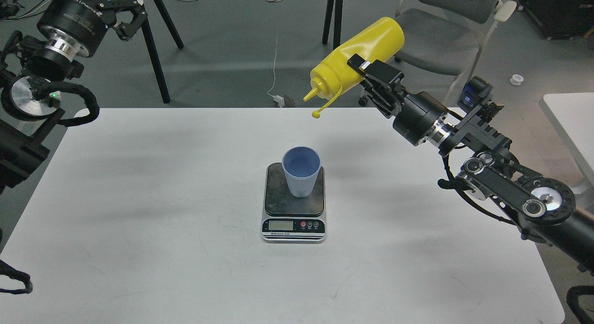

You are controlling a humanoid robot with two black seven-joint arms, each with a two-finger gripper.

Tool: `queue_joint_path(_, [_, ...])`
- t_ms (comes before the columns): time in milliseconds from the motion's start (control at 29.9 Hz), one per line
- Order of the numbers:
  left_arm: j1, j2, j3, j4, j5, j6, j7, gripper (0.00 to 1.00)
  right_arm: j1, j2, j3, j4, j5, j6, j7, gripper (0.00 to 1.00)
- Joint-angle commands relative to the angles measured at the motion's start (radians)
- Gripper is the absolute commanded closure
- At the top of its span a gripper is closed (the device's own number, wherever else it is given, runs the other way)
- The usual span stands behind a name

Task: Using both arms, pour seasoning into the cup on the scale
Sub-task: 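Carry the yellow bottle over the cup and tip it upside down, then hold the inverted bottle above the cup and squeeze sauce into it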

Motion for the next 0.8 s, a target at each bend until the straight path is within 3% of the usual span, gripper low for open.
queue_joint_path(0, [0.004, 0.001, 0.000, 0.000, 0.000, 0.000, -0.002, 0.01, 0.091, -0.054, -0.157, -0.011, -0.096, -0.064, 0.032, 0.61])
queue_joint_path(267, [0.018, -0.001, -0.002, 0.000, 0.000, 0.000, -0.002, 0.01, 0.249, -0.066, -0.379, -0.096, -0.298, -0.139, 0.046, 0.62])
queue_joint_path(768, [0.022, -0.003, -0.011, 0.000, 0.000, 0.000, -0.009, 0.01, 0.251, 0.081, -0.393, -0.195, -0.378, -0.198, 0.048, 0.62])
